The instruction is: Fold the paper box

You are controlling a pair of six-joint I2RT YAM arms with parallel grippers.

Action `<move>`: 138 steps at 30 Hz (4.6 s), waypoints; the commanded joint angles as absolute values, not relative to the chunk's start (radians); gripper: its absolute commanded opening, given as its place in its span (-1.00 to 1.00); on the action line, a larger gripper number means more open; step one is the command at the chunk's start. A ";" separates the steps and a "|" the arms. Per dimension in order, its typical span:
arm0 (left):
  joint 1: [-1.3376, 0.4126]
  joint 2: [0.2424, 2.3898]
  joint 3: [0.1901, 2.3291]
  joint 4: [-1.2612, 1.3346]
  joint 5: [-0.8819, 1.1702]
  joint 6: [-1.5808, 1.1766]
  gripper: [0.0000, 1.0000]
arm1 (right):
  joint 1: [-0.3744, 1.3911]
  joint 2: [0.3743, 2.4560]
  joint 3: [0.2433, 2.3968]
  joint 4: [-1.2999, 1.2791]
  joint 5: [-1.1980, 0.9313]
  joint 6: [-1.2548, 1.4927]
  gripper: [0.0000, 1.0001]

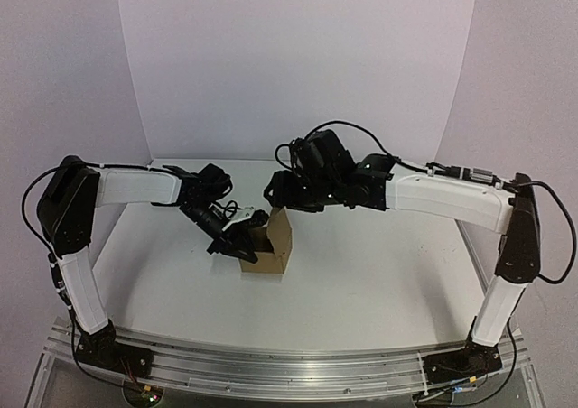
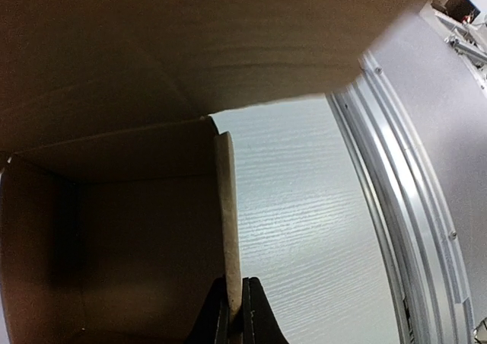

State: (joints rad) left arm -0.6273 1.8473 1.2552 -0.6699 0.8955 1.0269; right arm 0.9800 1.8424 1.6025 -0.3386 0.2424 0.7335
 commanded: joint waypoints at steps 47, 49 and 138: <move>-0.658 1.792 1.736 -1.045 1.133 0.961 -1.00 | 1.021 1.403 1.401 -0.249 0.085 -0.096 0.97; -0.658 1.796 1.747 -1.063 1.131 0.990 -1.00 | 1.019 1.380 1.396 -0.264 0.025 -0.102 0.97; -0.611 1.988 1.287 -1.027 0.685 2.309 -0.70 | 0.982 1.599 0.827 0.391 -0.243 -0.058 0.92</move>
State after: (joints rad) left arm -0.6097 1.9689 1.2633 -1.0700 0.7391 1.9842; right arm 0.9758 1.5291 0.7856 0.2473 -0.3036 -0.0105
